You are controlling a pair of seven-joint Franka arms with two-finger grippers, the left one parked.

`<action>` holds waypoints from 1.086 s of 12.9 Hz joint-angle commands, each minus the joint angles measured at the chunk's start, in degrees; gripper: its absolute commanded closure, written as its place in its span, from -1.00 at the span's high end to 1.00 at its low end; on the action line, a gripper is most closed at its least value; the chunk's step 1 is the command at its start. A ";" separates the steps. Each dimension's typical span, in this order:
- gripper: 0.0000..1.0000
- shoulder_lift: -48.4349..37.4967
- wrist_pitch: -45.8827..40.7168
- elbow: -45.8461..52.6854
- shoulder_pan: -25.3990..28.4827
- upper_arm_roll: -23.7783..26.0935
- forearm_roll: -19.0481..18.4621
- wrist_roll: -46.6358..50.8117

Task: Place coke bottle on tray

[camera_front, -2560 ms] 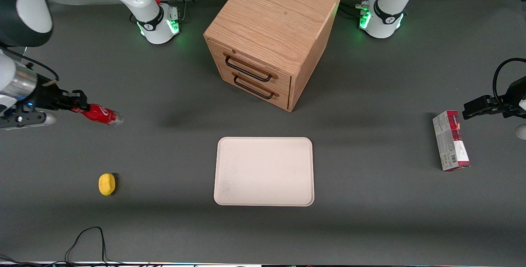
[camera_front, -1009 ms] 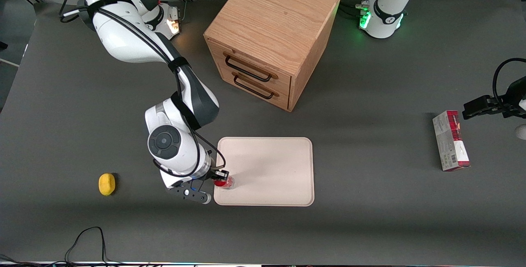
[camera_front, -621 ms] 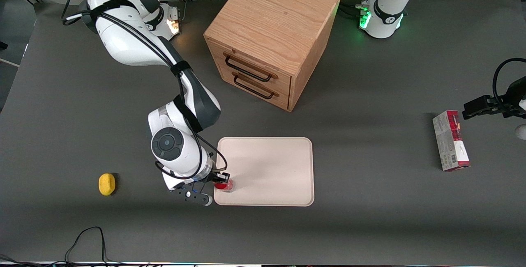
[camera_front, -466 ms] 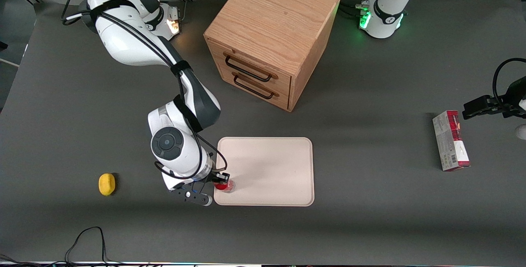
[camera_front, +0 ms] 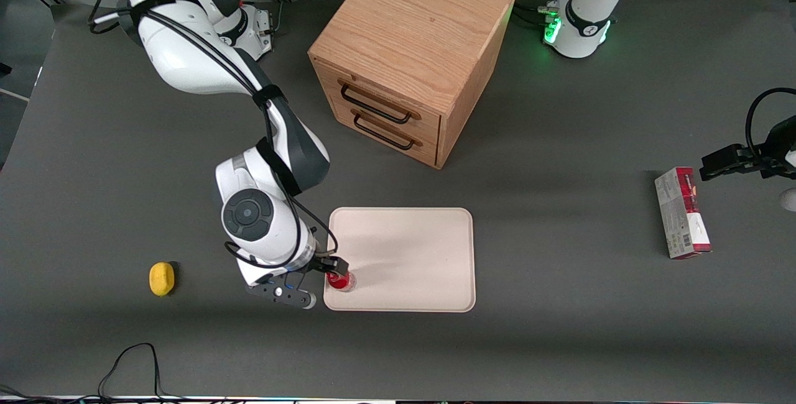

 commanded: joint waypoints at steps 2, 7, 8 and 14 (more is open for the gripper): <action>1.00 -22.74 -1.24 -26.12 -6.92 0.32 1.93 -14.86; 1.00 -45.19 -7.19 -45.35 -11.87 -3.88 5.55 -32.29; 1.00 -48.17 -9.04 -46.75 -11.78 -5.90 5.64 -34.83; 1.00 -56.91 -12.14 -51.08 -11.86 -11.55 7.84 -41.89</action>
